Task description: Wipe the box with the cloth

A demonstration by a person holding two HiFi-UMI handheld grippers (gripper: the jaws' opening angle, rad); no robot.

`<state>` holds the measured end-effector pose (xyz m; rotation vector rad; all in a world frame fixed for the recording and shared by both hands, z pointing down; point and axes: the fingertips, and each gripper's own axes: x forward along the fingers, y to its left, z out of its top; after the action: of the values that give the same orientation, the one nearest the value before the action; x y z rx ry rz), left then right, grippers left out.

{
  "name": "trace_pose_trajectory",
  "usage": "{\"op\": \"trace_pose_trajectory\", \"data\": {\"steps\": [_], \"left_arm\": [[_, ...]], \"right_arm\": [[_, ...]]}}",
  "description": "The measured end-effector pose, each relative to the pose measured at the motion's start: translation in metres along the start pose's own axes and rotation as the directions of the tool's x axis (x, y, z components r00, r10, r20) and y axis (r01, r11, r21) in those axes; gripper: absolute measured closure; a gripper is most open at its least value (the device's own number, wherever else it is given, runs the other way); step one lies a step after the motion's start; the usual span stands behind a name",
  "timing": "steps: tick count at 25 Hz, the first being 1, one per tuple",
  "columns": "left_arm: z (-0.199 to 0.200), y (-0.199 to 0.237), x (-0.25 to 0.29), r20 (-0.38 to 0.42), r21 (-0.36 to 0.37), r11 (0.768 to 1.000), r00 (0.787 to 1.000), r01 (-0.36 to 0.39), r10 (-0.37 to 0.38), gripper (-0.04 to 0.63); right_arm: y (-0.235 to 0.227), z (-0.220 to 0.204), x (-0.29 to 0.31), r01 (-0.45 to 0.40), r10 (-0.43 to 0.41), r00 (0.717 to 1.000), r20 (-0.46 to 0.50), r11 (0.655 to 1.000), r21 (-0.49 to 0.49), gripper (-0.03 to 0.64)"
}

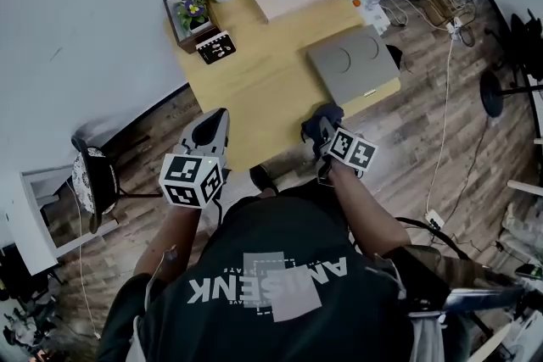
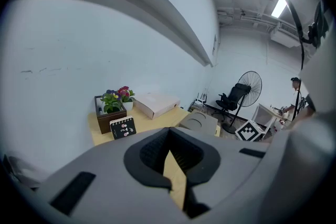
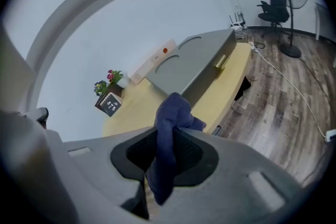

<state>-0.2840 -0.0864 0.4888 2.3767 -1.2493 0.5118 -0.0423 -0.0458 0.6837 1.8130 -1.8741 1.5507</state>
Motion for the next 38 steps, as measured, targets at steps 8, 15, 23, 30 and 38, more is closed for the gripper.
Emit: {"op": "trace_pose_trajectory", "data": {"steps": [8, 15, 23, 30, 38], "left_arm": [[0.001, 0.017, 0.001, -0.007, 0.014, 0.998, 0.998, 0.063, -0.063, 0.595], [-0.001, 0.025, 0.003, -0.016, 0.029, 0.994, 0.994, 0.105, -0.104, 0.595], [0.001, 0.042, -0.007, -0.001, 0.019, 0.996, 0.996, 0.091, -0.091, 0.595], [-0.001, 0.065, -0.027, 0.024, -0.011, 1.0, 0.999, 0.022, -0.022, 0.595], [-0.008, 0.084, -0.048, 0.037, -0.055, 0.997, 0.998, -0.055, 0.057, 0.595]], "right_arm": [[-0.004, 0.012, 0.01, 0.131, -0.144, 0.986, 0.089, 0.982, 0.136, 0.546], [0.003, 0.023, 0.025, 0.161, -0.184, 0.976, 0.119, 0.971, 0.178, 0.546], [0.02, 0.04, 0.043, 0.157, -0.174, 0.975, 0.138, 0.98, 0.124, 0.546], [0.025, 0.051, 0.06, 0.204, -0.218, 0.965, 0.145, 0.974, 0.103, 0.546], [0.048, 0.076, 0.093, 0.184, -0.198, 0.968, 0.158, 0.978, 0.098, 0.546]]}}
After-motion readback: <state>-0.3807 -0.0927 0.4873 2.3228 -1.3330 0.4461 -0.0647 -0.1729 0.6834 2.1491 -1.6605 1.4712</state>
